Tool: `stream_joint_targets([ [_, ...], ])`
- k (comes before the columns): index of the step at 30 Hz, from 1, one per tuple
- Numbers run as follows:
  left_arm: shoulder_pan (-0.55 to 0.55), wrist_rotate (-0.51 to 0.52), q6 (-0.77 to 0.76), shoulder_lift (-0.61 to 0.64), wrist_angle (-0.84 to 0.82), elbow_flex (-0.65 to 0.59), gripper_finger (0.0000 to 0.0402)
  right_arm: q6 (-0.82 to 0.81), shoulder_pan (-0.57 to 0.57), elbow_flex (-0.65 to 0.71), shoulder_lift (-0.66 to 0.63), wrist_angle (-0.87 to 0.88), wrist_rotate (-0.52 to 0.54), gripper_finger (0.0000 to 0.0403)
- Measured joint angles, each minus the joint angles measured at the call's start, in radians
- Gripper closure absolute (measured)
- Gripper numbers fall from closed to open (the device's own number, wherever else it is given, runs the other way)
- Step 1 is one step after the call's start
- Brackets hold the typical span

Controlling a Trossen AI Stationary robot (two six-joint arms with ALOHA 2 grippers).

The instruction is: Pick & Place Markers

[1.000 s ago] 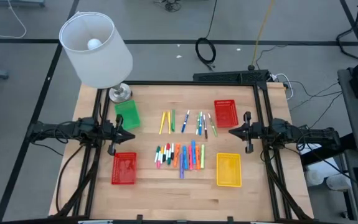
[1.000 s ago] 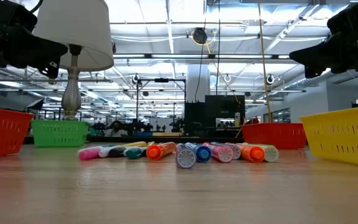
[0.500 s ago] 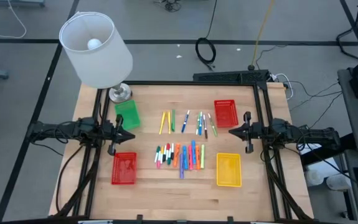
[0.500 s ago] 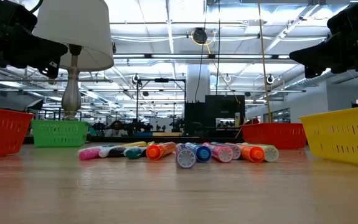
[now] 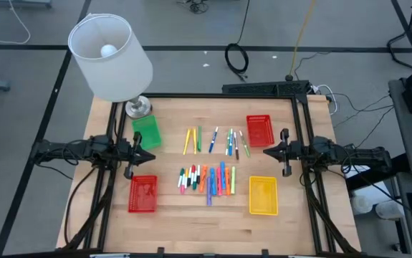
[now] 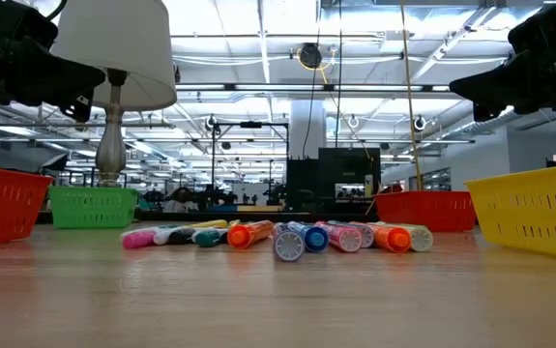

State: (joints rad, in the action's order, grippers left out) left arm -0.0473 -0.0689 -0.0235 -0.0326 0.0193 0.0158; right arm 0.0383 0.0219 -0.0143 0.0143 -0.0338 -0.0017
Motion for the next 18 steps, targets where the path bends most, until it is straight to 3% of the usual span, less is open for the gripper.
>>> stream_joint_targets([
  [5,0.0,0.0,0.0,0.0,0.0,0.0,0.0371,-0.016,0.0,0.0,0.0,-0.016,0.0,0.0403],
  [10,0.0,0.0,0.0,0.0,0.0,0.0,0.0371,-0.221,-0.003,0.0,0.001,-0.111,0.001,0.0403],
  [18,0.0,0.0,0.0,0.0,0.0,0.0,0.0371,-0.337,-0.004,0.0,0.002,-0.169,-0.002,0.0403],
])
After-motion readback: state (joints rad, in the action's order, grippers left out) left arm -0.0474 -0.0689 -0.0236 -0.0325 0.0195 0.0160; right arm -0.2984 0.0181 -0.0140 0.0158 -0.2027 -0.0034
